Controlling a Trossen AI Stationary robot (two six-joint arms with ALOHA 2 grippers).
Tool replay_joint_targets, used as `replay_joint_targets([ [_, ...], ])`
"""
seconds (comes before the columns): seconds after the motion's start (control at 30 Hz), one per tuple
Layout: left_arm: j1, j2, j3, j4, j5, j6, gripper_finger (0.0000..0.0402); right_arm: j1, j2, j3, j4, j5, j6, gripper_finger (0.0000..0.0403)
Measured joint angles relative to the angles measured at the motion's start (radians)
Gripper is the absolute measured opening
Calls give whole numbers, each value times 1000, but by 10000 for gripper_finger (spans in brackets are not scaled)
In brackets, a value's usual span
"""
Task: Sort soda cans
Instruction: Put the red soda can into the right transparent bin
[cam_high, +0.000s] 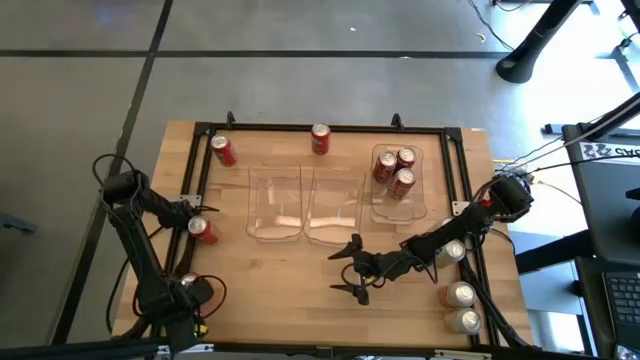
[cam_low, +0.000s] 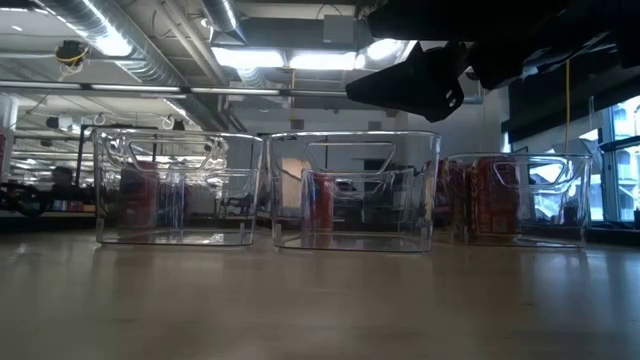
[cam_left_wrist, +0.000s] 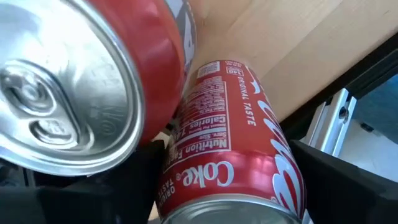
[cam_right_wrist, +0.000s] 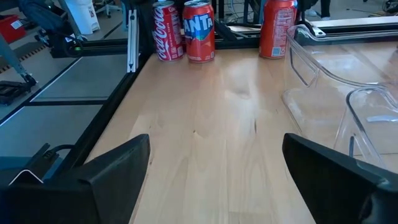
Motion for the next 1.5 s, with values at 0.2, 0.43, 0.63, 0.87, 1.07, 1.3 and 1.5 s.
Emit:
replay_joint_targets([
  [0.2, 2, 0, -1, 17, 20, -34, 292, 0, 0, 0, 0, 0, -1, 367],
  [0.43, 26, 1, 14, 67, 30, -98, 293, 0, 0, 0, 0, 1, -5, 367],
  [0.63, 45, 1, 14, 77, 22, -92, 296, 0, -1, 0, -1, 1, -6, 367],
  [0.87, 101, 1, 15, 146, -63, -7, 294, 0, -1, 0, -8, 1, -6, 367],
  [1.07, 186, 1, 15, 150, -86, 124, 294, 0, -1, 0, -17, 1, -6, 367],
  [1.3, 330, 0, 15, 147, -100, 359, 294, 0, -1, 0, -27, 1, -7, 367],
  [1.5, 463, 2, 15, 149, -101, 591, 294, 0, -1, 0, -35, -15, -7, 367],
])
